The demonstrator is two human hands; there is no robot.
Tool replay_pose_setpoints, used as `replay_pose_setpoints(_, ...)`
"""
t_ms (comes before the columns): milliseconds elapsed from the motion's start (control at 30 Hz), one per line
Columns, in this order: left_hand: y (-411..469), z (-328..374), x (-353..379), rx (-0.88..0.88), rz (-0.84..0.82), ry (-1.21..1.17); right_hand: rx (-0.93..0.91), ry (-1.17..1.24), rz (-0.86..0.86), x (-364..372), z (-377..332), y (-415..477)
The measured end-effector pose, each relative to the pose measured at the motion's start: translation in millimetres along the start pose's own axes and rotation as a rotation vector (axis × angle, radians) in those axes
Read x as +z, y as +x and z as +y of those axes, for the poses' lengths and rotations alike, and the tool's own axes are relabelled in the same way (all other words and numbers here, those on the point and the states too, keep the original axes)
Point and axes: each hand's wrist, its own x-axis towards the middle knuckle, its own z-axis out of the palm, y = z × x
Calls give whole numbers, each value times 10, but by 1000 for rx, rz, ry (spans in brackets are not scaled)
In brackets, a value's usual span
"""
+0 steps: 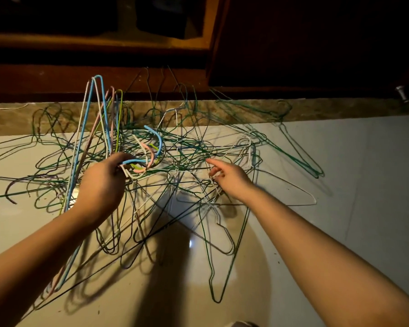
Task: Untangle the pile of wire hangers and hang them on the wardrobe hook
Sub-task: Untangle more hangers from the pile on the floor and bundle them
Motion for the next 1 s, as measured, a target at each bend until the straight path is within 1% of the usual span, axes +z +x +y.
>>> replay_pose_setpoints(67, -4, -1, -16, -4, 0, -13, -59, -400, 27, 2, 44, 5)
replay_pose_setpoints(100, -4, -3, -24, -6, 3, -17, -66, -545, 54, -12, 60, 13)
replay_pose_setpoints(167, -4, -13, -42, -10, 5, -48, -86, -735, 98, -52, 71, 39)
replay_pose_setpoints(233, 1, -31, -64, -12, 8, -68, -124, -824, 131, -76, 48, 60)
replay_pose_setpoints(333, -4, -35, -99, -4, 19, -52, -236, -804, 197, -80, -23, 34)
replay_pose_setpoints(433, -24, 0, -116, -26, 22, -76, -313, -766, 212, -93, -51, -43)
replay_pose_setpoints(600, -56, 54, -109, -36, 23, -73, -331, -782, 178, -122, -45, -176)
replay_pose_setpoints(700, -53, 43, -97, -38, 11, -72, -323, -699, 192, -153, -40, -208)
replay_pose_setpoints(733, -43, 25, -92, -38, 10, -74, -307, -634, 219, -157, -48, -207)
replay_pose_setpoints(800, -20, -31, -85, -53, 14, -75, -219, -508, 296, -168, -81, -153)
replay_pose_setpoints(867, -18, -63, -85, -62, 6, -69, -106, -507, 399, -197, -96, -48)
replay_pose_setpoints(933, -35, -53, -92, -59, -1, -64, 22, -452, 499, -254, -47, 25)
replay_pose_setpoints(1000, -64, -27, -92, -59, -5, -48, 122, -385, 554, -294, 91, 25)
